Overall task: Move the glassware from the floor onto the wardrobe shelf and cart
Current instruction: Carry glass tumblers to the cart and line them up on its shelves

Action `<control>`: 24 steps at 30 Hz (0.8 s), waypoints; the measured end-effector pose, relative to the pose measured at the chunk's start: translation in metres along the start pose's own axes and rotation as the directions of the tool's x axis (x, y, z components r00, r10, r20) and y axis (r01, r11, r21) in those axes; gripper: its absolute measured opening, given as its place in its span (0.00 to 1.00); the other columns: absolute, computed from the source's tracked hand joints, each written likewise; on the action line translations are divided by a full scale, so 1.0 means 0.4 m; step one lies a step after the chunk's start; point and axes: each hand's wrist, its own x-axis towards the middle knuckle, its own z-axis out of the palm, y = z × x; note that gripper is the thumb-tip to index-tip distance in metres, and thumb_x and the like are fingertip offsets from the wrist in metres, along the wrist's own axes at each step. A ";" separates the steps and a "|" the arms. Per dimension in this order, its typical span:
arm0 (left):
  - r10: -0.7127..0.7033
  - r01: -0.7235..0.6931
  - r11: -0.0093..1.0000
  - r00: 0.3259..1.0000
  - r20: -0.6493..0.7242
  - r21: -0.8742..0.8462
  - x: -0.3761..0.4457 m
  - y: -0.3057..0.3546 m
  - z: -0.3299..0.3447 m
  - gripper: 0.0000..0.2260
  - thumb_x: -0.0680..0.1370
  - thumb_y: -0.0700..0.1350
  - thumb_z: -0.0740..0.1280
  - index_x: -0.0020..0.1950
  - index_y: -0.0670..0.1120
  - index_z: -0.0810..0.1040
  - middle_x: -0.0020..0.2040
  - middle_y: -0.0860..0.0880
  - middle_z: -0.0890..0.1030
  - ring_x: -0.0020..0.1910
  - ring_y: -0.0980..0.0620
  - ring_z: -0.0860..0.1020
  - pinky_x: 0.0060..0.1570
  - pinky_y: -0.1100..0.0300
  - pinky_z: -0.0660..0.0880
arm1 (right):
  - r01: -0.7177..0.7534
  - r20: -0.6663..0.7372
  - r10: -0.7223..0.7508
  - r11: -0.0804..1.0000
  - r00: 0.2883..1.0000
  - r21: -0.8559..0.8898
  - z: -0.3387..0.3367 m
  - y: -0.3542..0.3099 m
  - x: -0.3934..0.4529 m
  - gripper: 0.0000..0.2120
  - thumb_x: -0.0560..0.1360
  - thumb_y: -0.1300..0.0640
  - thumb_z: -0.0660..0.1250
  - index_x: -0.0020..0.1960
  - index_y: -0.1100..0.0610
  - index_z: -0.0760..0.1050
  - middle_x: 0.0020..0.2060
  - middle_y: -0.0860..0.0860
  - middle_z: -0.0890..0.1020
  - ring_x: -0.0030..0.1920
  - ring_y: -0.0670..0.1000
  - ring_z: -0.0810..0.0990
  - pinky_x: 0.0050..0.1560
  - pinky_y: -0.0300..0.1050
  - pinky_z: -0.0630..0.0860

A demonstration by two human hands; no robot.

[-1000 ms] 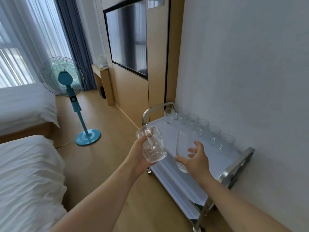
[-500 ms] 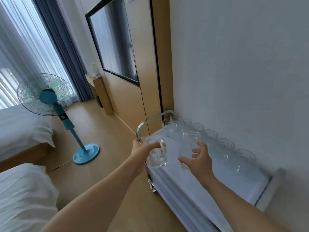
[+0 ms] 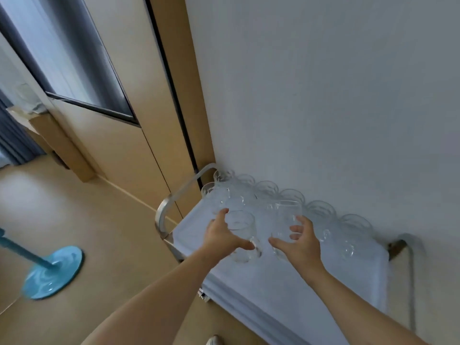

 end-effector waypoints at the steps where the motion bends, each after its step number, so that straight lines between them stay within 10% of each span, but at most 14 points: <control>1: 0.011 -0.013 0.998 0.999 0.030 0.066 0.035 -0.003 -0.002 0.57 0.55 0.50 0.86 0.77 0.58 0.58 0.68 0.46 0.70 0.68 0.46 0.71 0.60 0.50 0.77 | -0.025 -0.031 0.025 1.000 0.999 0.005 0.015 0.000 0.008 0.46 0.62 0.51 0.84 0.73 0.50 0.64 0.58 0.50 0.76 0.56 0.53 0.77 0.55 0.48 0.75; 11: 0.224 -0.346 0.836 0.924 0.311 0.426 0.298 -0.039 -0.011 0.50 0.61 0.43 0.83 0.76 0.49 0.57 0.71 0.47 0.66 0.71 0.45 0.64 0.67 0.54 0.69 | -0.168 -0.248 0.164 0.986 0.955 0.004 0.142 -0.002 0.087 0.48 0.61 0.50 0.85 0.74 0.50 0.63 0.57 0.49 0.77 0.55 0.51 0.78 0.55 0.47 0.75; 24: 0.165 -0.353 0.842 0.888 0.429 0.407 0.491 -0.061 -0.038 0.51 0.60 0.45 0.85 0.75 0.46 0.57 0.73 0.46 0.62 0.69 0.43 0.69 0.64 0.53 0.73 | -0.256 -0.389 0.239 0.967 0.890 0.007 0.232 0.010 0.130 0.47 0.59 0.49 0.85 0.72 0.49 0.65 0.55 0.49 0.78 0.54 0.51 0.79 0.52 0.43 0.75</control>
